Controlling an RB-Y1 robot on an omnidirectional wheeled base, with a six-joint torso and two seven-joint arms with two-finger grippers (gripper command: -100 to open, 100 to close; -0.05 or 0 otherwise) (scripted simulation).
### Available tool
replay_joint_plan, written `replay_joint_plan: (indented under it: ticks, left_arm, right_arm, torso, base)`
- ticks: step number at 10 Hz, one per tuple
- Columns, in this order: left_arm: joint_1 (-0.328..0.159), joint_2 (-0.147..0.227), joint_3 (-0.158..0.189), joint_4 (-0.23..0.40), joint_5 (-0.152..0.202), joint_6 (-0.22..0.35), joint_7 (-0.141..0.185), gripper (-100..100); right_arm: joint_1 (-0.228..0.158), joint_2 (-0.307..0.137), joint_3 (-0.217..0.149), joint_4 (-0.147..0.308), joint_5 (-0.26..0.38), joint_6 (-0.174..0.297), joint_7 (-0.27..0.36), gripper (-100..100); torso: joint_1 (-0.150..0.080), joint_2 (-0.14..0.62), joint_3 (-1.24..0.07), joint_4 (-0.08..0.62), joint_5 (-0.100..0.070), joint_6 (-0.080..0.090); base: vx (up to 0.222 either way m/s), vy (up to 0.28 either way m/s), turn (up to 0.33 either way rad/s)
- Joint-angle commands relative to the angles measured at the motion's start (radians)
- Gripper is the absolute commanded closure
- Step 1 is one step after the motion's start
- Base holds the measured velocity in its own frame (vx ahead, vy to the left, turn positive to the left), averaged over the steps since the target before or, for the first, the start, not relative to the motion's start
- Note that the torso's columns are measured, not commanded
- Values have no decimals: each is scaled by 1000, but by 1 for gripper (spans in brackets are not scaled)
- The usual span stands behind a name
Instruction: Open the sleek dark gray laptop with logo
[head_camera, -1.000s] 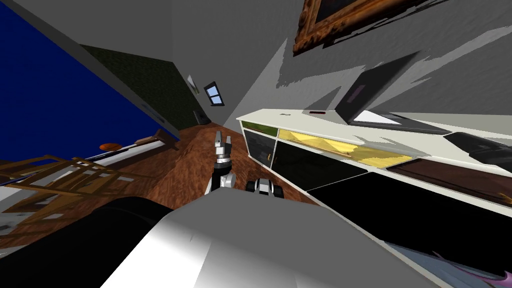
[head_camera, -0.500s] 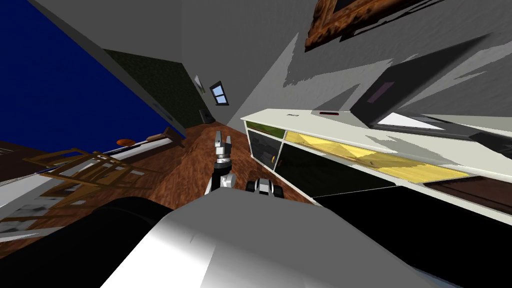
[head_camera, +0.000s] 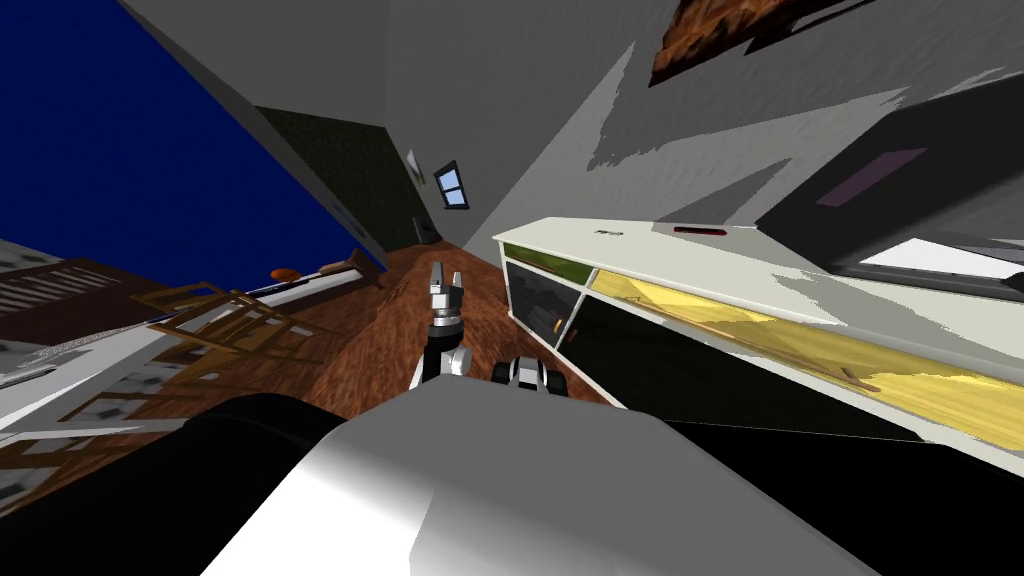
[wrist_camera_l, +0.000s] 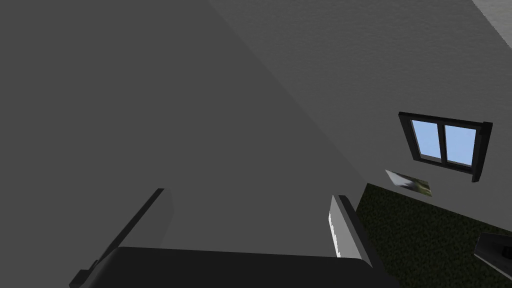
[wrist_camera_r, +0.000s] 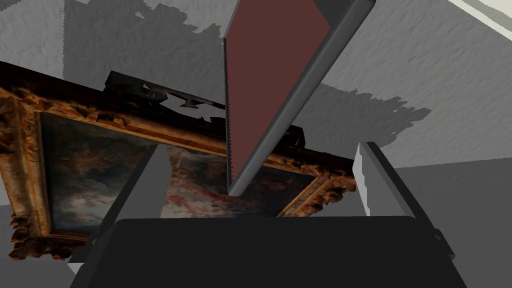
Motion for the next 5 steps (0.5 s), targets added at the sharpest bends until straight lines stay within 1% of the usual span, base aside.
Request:
replay_joint_plan:
  ticks: [1, 3, 5]
  left_arm:
    - [0, 0, 0, 0, 0, 0, 0, 0]
    - [0, 0, 0, 0, 0, 0, 0, 0]
    - [0, 0, 0, 0, 0, 0, 0, 0]
  right_arm:
    - [72, -65, 3, 64, 39, 66, -1, -100]
    - [123, -104, 12, 99, 64, 111, -3, -100]
    - [166, -135, 23, 127, 83, 148, -5, -100]
  torso:
    - [-1, 0, 0, 0, 0, 0]
    - [-3, 1, 1, 0, -1, 0]
    - [-3, 3, 2, 1, -1, 0]
  base:
    - [159, 51, 118]
    - [132, 40, 123]
    - [112, 7, 104]
